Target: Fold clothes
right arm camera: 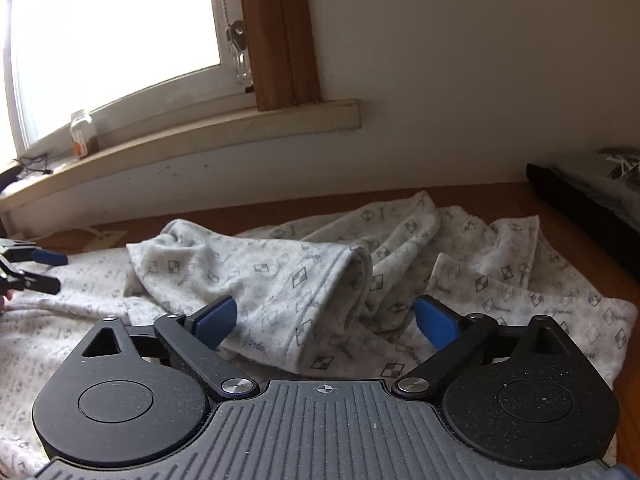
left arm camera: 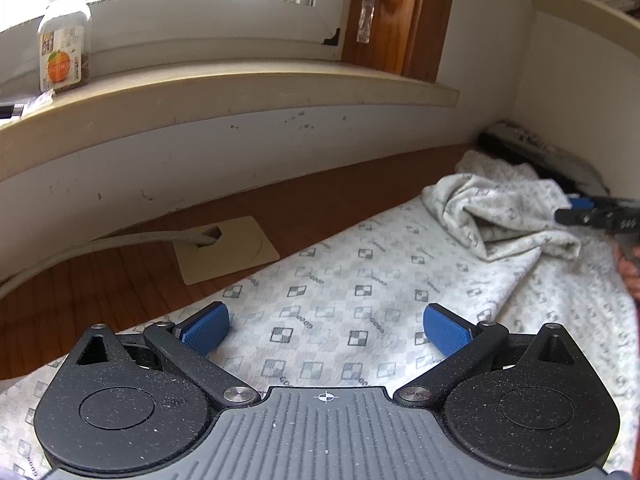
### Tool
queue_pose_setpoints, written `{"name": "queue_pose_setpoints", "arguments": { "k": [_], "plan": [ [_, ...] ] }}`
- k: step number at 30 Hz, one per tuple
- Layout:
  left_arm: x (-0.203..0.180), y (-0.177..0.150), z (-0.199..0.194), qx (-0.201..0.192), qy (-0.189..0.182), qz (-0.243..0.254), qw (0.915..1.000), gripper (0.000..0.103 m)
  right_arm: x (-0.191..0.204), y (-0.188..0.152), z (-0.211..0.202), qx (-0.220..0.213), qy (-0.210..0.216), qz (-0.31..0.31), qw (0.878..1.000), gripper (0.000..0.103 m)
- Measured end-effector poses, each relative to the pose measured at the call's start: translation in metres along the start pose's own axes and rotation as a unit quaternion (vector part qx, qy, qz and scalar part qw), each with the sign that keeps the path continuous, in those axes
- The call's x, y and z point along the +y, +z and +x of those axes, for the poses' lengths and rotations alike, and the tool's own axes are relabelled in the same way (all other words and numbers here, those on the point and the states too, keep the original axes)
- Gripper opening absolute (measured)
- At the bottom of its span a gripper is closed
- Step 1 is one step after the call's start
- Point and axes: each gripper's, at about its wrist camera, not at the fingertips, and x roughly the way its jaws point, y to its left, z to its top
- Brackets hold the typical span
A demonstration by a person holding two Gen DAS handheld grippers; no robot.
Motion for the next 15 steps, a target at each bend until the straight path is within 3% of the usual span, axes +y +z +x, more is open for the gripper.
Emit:
{"name": "queue_pose_setpoints", "arguments": {
  "k": [5, 8, 11, 15],
  "plan": [
    [-0.016, 0.002, 0.006, 0.019, 0.038, 0.038, 0.9984, 0.103, -0.01, 0.0, 0.003, 0.007, 0.02, 0.039, 0.999, 0.103],
    [-0.026, 0.008, 0.008, 0.027, 0.039, 0.034, 0.9983, 0.103, -0.015, -0.001, 0.004, 0.008, 0.031, 0.055, 0.998, 0.103],
    [-0.044, 0.021, 0.005, 0.023, 0.011, 0.033, 0.9991, 0.103, -0.017, -0.002, 0.005, 0.008, 0.031, 0.067, 0.997, 0.103],
    [-0.08, 0.041, 0.0, -0.022, -0.016, 0.054, 0.9982, 0.103, -0.02, -0.003, 0.005, 0.004, 0.023, 0.079, 0.997, 0.103]
  ]
}}
